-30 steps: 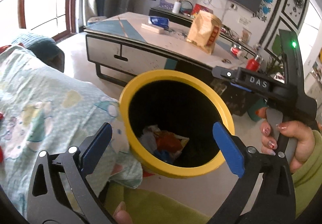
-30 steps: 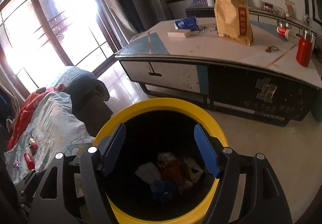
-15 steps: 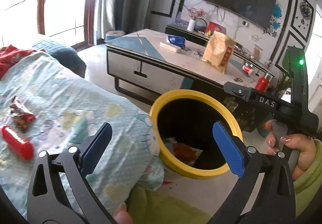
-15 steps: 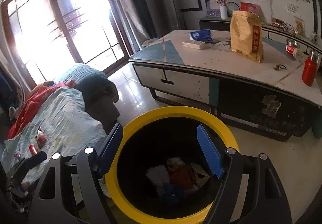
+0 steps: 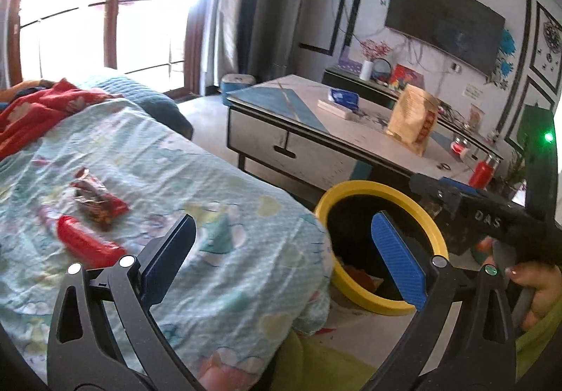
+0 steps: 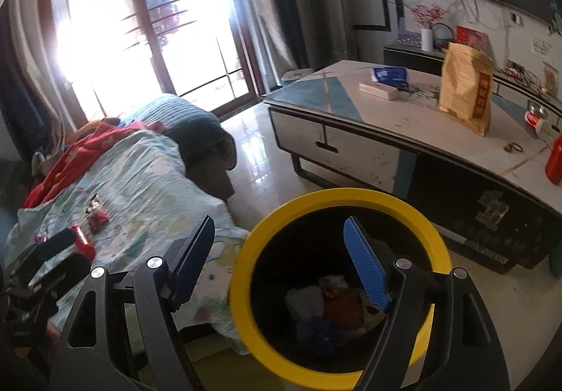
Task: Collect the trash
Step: 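Move both open tools back over the red bottle and wrappers on the bed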
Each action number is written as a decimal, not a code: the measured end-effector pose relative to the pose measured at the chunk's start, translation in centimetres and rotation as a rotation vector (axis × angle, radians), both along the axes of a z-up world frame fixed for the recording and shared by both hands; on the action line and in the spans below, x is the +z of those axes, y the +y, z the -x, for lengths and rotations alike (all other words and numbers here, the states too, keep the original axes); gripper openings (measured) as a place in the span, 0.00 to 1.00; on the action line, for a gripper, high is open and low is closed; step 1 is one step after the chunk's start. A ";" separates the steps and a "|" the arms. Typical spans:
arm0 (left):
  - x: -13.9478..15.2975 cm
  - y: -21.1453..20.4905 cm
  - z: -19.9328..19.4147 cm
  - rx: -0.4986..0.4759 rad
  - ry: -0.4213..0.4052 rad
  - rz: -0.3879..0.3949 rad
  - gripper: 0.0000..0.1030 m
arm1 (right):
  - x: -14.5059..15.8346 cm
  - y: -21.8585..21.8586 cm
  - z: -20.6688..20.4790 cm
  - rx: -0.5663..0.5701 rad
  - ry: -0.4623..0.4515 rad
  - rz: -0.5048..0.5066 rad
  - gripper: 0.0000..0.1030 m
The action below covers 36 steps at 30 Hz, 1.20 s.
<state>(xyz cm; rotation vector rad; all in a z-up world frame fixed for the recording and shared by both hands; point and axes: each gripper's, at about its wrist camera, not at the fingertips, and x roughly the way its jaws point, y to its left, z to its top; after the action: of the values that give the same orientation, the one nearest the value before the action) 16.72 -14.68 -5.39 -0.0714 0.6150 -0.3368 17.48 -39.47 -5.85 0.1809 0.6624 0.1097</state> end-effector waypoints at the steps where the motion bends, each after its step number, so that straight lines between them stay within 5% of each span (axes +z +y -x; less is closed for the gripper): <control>1: 0.1 0.3 0.0 0.009 -0.002 0.001 0.89 | 0.1 0.6 0.1 0.013 -0.006 0.003 0.71; 18: 1.3 8.9 1.0 0.233 -0.038 0.050 0.89 | 1.7 9.2 0.5 0.222 -0.036 0.048 0.71; 36: 0.2 17.2 1.4 0.415 0.013 0.102 0.89 | 3.4 17.7 -2.1 0.412 -0.045 0.037 0.66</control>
<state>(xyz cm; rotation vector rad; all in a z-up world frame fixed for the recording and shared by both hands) 15.35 2.47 -5.14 -0.2942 0.5797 0.0351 19.61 -21.80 -2.43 0.0044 0.6496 0.4953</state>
